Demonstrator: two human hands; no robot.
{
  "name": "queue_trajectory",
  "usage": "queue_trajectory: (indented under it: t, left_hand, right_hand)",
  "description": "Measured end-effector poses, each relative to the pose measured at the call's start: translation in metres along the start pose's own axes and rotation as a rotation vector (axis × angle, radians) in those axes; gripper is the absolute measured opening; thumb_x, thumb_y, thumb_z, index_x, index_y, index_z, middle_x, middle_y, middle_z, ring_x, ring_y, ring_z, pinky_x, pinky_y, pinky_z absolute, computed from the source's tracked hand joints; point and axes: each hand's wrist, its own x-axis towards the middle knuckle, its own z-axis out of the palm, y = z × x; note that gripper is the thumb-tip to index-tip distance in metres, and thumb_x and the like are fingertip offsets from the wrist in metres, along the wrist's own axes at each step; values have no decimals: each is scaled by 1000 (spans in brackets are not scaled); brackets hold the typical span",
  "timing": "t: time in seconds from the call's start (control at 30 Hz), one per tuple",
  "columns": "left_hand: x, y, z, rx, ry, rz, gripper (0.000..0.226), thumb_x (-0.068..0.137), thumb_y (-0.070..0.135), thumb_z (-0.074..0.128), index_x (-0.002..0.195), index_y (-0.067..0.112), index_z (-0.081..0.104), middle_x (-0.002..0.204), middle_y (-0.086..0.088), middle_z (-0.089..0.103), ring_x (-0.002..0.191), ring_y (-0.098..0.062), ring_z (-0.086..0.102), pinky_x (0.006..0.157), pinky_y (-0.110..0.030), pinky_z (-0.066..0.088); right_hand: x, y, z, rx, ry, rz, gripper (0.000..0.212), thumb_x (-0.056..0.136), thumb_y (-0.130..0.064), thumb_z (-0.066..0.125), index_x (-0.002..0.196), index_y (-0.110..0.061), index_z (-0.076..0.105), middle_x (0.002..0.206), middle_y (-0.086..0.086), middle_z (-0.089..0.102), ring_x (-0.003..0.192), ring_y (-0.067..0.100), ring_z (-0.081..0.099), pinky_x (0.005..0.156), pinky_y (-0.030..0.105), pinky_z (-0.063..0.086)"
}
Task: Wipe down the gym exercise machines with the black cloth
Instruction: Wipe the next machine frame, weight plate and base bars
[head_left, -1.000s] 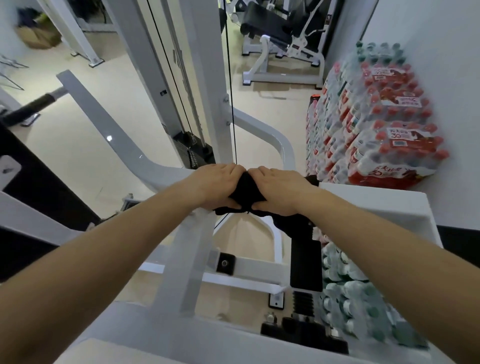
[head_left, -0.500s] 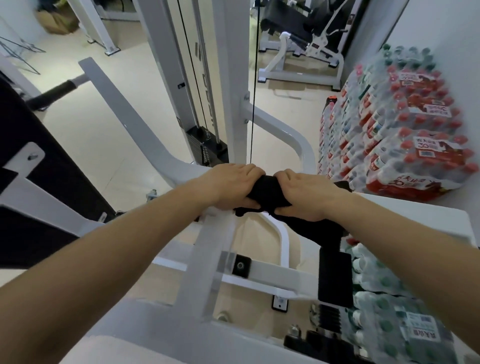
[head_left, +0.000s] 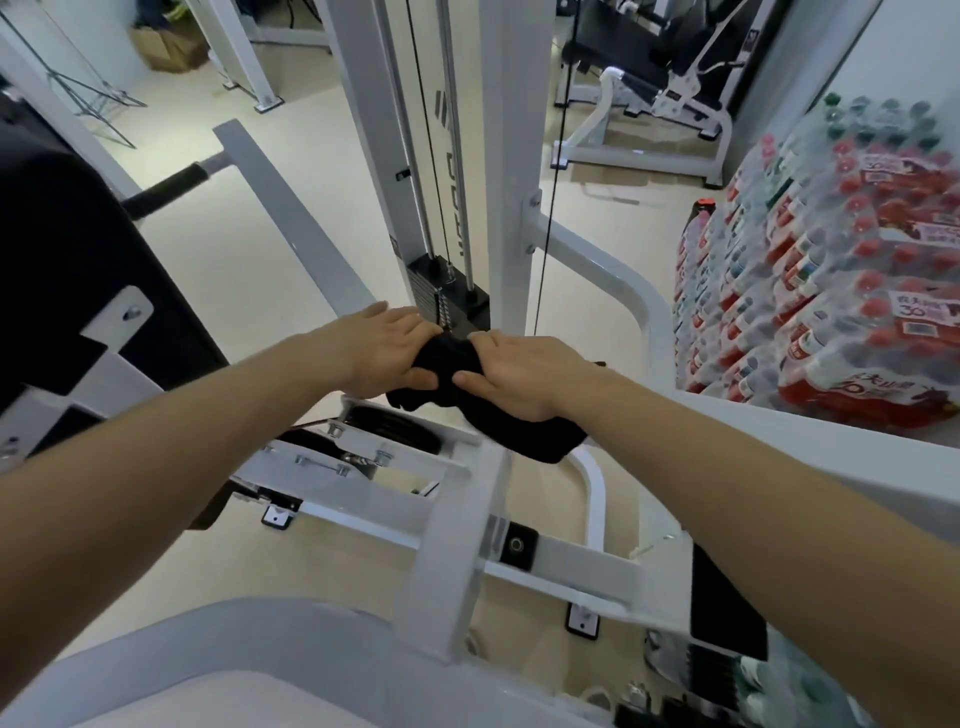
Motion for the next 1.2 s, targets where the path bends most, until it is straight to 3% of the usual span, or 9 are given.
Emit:
queue_trajectory:
  t: [0.13,0.2,0.33,0.47,0.57,0.73,0.9,1.03,1.2]
  left_hand:
    - [4,-6,-5,14,-70,-15,76,90,64,55,147,18,34,148,0,44,146,-20,26,121,-40,15]
    - [6,-11,-7,-161,-94,-13,68,82,59,66,135,22,44,129,4,51,137,-22,36,114,-38,27]
    - [12,4,-11,-584,-93,-56,48,81,58,49,123,35,50,110,7,57,115,-25,49,98,-42,38]
    - [30,47,-17,-369,22,-42,57,103,58,26,155,34,21,135,-6,60,121,-33,55,93,-40,40]
    - [43,71,-16,-341,74,47,58,103,60,22,155,42,7,152,1,46,123,-33,57,99,-44,45]
    - [34,41,-12,-214,61,137,44,102,59,22,137,36,36,125,6,63,101,-24,63,88,-45,49]
    - [19,-7,-9,-132,-43,28,39,104,56,23,128,33,44,109,1,65,99,-24,61,88,-44,48]
    - [23,-14,-4,-148,-86,-16,37,103,56,20,114,32,45,112,-1,66,101,-25,59,95,-50,46]
    - [25,26,-12,-192,-63,26,43,106,48,25,141,27,40,134,0,56,120,-26,52,103,-38,36]
  right_hand:
    - [27,-15,-1,20,4,-6,56,102,-59,28,134,-14,40,133,7,54,109,29,60,81,41,45]
    - [24,-12,0,5,10,-21,55,102,-60,27,134,-16,39,132,6,54,106,30,61,81,42,46]
    - [0,5,2,-11,21,-40,57,103,-58,26,144,-19,33,139,5,51,108,31,60,86,43,47]
    - [-34,34,2,-3,7,10,54,103,-58,24,142,-21,35,136,2,54,105,28,60,81,39,44]
    - [-56,49,3,-13,-4,52,53,101,-62,25,135,-24,38,131,0,57,100,25,62,80,40,46]
    - [-49,39,4,-41,33,101,57,97,-68,19,126,-25,43,118,-3,59,93,25,62,81,45,50]
    - [-3,4,3,-21,70,97,48,102,-60,19,106,-21,46,104,1,63,81,25,54,78,44,49]
    - [6,-3,3,-20,95,85,45,103,-58,20,104,-20,45,104,4,64,81,29,57,75,44,48]
    - [-21,15,8,-48,119,40,48,103,-58,25,122,-18,45,121,3,61,96,30,62,75,40,42]
